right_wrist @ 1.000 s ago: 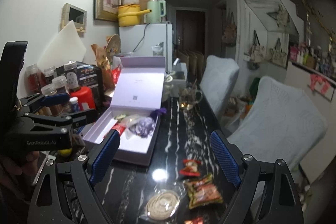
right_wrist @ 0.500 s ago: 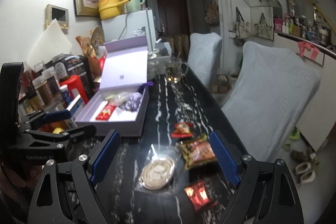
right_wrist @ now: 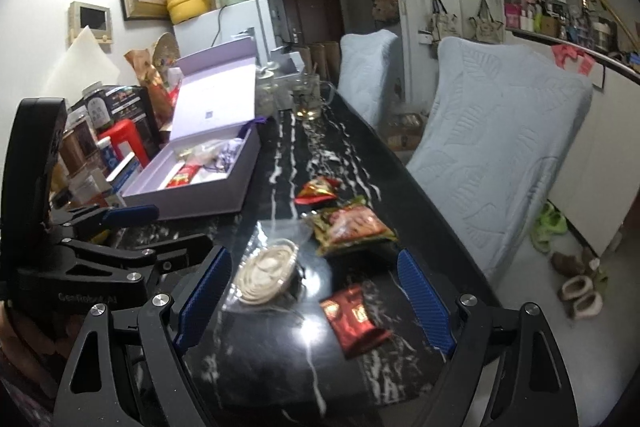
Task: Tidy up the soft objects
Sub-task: 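Grasp the cord bag with the left tool while the right grasps the chocolate packet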
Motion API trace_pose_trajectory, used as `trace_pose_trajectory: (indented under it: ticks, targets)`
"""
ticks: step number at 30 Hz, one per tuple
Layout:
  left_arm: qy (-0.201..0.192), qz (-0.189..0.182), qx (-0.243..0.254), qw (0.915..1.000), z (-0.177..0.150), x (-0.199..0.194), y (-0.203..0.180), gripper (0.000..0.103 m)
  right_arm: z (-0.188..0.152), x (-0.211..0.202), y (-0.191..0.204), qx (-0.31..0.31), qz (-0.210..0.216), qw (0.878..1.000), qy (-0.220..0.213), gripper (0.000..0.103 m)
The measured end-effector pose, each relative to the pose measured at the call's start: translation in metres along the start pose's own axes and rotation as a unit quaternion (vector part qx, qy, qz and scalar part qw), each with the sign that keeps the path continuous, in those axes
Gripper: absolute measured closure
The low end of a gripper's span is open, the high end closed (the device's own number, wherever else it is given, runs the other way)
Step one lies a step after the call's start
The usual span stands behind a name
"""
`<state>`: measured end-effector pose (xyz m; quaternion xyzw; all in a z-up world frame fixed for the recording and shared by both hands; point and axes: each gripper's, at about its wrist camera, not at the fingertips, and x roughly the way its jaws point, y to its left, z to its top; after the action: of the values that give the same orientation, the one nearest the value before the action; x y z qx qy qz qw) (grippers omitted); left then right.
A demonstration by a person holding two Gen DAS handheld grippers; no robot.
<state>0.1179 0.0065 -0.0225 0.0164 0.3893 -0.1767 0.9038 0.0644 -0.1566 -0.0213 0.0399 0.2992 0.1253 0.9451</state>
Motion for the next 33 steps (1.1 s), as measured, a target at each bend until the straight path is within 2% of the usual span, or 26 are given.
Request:
trace_pose_trajectory:
  ticks: [6, 15, 22, 27, 33]
  targets:
    - [0.021, -0.013, 0.011, 0.9996, 0.0, 0.029, -0.018, 0.006, -0.011, 0.008, -0.025, 0.025, -0.008, 0.999, 0.019, 0.017]
    - [0.064, 0.013, 0.002, 0.9979, 0.003, 0.074, -0.023, 0.006, -0.02, 0.022, -0.057, 0.052, -0.03, 0.997, 0.04, 0.017]
    - [0.081, 0.064, 0.009, 0.9946, 0.004, 0.094, -0.018, 0.006, -0.025, 0.038, -0.066, 0.062, -0.007, 0.996, 0.06, 0.017]
    - [0.124, 0.051, 0.0, 0.991, -0.004, 0.11, -0.01, 0.006, -0.027, 0.049, -0.063, 0.043, 0.005, 0.996, 0.076, 0.017]
    - [0.119, 0.052, 0.003, 0.9915, -0.005, 0.109, -0.008, 0.006, -0.028, 0.055, -0.062, 0.045, 0.009, 0.995, 0.085, 0.017]
